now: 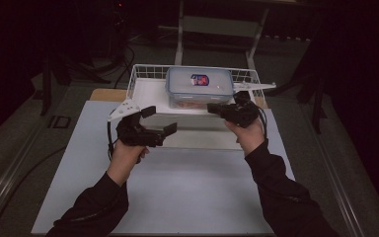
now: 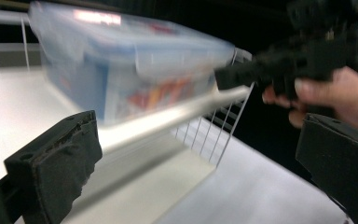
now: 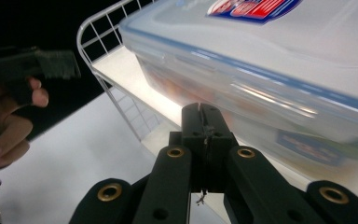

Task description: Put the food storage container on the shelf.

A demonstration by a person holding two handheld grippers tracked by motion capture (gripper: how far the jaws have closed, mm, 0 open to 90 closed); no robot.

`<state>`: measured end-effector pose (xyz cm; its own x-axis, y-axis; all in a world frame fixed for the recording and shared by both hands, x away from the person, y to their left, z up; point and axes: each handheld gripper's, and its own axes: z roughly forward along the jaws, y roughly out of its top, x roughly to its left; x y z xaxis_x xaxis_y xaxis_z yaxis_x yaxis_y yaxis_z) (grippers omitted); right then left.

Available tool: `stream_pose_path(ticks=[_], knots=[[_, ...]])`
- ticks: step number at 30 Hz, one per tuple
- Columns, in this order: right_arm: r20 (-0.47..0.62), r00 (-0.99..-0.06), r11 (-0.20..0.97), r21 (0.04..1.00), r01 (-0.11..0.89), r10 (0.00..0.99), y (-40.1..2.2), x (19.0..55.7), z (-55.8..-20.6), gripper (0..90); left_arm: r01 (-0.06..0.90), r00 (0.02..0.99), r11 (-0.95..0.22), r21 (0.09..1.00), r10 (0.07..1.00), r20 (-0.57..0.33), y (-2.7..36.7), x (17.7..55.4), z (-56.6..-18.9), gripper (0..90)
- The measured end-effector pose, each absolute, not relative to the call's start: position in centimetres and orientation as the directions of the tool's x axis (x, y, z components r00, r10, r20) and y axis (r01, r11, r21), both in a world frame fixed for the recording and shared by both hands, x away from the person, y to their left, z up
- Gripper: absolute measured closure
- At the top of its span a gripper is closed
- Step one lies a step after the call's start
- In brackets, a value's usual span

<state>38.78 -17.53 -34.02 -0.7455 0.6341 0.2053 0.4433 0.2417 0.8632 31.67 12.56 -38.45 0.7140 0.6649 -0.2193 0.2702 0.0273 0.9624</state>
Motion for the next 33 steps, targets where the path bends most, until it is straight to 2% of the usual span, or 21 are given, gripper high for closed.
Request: stream_pose_path(ticks=[13, 23, 26, 27, 28, 29, 30, 31, 33], knots=[[0.207, -0.730, 0.244, 0.854, 0.459, 0.651, -16.1, 41.0, -34.4, 89.8, 0.288, 0.723, -0.007, 0.958, 0.658, -0.213, 11.7, 31.5, -40.0, 0.0], [0.220, -0.751, 0.239, 0.860, 0.450, 0.623, -15.0, 40.8, -34.5, 88.3, 0.291, 0.734, -0.015, 0.956, 0.645, -0.213, 11.4, 31.4, -40.4, 0.0], [0.212, -0.776, 0.244, 0.872, 0.425, 0.594, -14.9, 39.8, -34.4, 73.1, 0.278, 0.739, -0.026, 0.960, 0.645, -0.197, 11.6, 31.2, -40.3, 0.0], [0.212, -0.776, 0.244, 0.872, 0.425, 0.594, -14.9, 39.8, -34.4, 73.1, 0.278, 0.739, -0.026, 0.960, 0.645, -0.197, 11.6, 31.2, -40.3, 0.0], [0.198, -0.786, 0.252, 0.877, 0.409, 0.586, -14.8, 39.3, -34.4, 67.5, 0.272, 0.737, -0.027, 0.962, 0.648, -0.190, 11.8, 30.9, -40.2, 0.0], [0.155, -0.809, 0.279, 0.888, 0.365, 0.567, -14.7, 37.9, -34.2, 52.2, 0.268, 0.732, -0.038, 0.963, 0.658, -0.177, 11.8, 30.7, -40.2, 0.0], [0.149, -0.813, 0.277, 0.893, 0.355, 0.563, -14.7, 37.6, -34.2, 46.6, 0.257, 0.733, -0.058, 0.965, 0.662, -0.155, 11.8, 30.3, -40.1, 0.0], [0.149, -0.813, 0.277, 0.893, 0.355, 0.563, -14.7, 37.6, -34.2, 46.6, 0.257, 0.733, -0.058, 0.965, 0.662, -0.155, 11.8, 30.3, -40.1, 0.0], [0.124, -0.824, 0.277, 0.905, 0.322, 0.553, -14.7, 36.5, -34.2, 32.1, 0.253, 0.740, -0.069, 0.965, 0.656, -0.147, 11.9, 29.8, -40.1, 0.0]])
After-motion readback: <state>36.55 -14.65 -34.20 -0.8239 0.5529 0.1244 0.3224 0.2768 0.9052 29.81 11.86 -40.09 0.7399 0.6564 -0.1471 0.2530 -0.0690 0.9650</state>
